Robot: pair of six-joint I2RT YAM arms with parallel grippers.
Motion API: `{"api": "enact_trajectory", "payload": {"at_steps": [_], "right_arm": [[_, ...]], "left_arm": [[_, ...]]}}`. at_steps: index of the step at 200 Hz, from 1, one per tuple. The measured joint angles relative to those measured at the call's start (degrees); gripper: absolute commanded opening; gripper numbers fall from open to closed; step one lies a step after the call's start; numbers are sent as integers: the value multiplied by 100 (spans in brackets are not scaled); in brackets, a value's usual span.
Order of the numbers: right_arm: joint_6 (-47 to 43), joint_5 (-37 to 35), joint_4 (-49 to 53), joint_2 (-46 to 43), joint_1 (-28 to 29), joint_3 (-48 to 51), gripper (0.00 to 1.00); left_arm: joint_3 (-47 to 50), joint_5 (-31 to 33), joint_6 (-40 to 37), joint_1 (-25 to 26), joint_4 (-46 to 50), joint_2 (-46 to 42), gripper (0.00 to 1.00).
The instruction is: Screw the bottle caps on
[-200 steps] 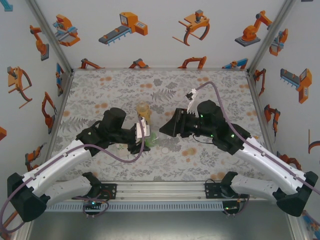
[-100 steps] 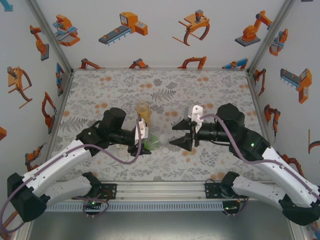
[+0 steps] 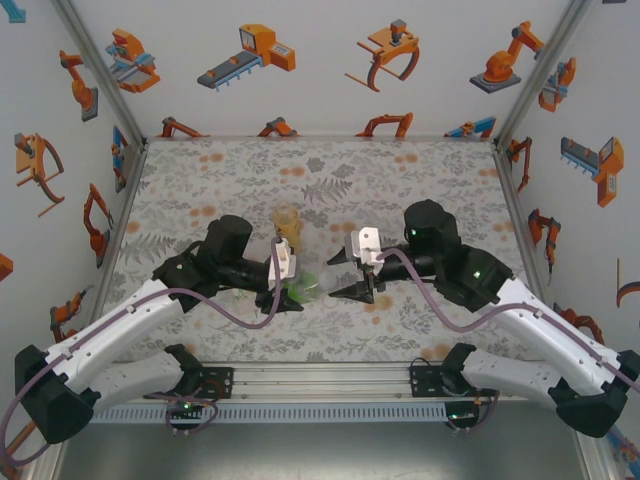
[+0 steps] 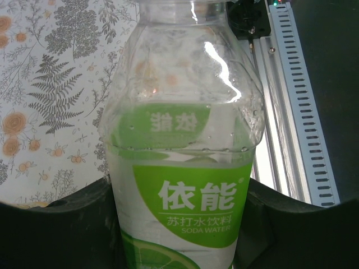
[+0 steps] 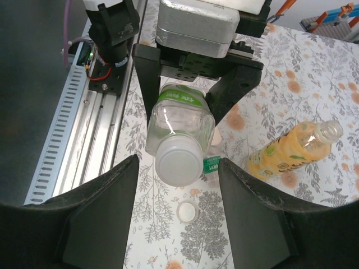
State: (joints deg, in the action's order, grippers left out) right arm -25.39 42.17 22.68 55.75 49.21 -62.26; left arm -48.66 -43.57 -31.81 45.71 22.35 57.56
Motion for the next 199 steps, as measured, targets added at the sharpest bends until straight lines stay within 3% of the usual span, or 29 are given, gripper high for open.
{"api": "enact_trajectory", "payload": {"at_steps": [78,143,166,199], "right_arm": [[-20,46,-20,109,0,0,46],[164,20,-92,103,7,42,12],[678,-177,-297,22,13,188,0],[1989,-664,-807,-133,39,520,0]], "left_arm": [[-7,-46,0,0,0,2,0],[-9,-90,2,0,35,7,0],[-9,-79,4,0,44,26,0],[-11,39,48,-13,63,50,0]]}}
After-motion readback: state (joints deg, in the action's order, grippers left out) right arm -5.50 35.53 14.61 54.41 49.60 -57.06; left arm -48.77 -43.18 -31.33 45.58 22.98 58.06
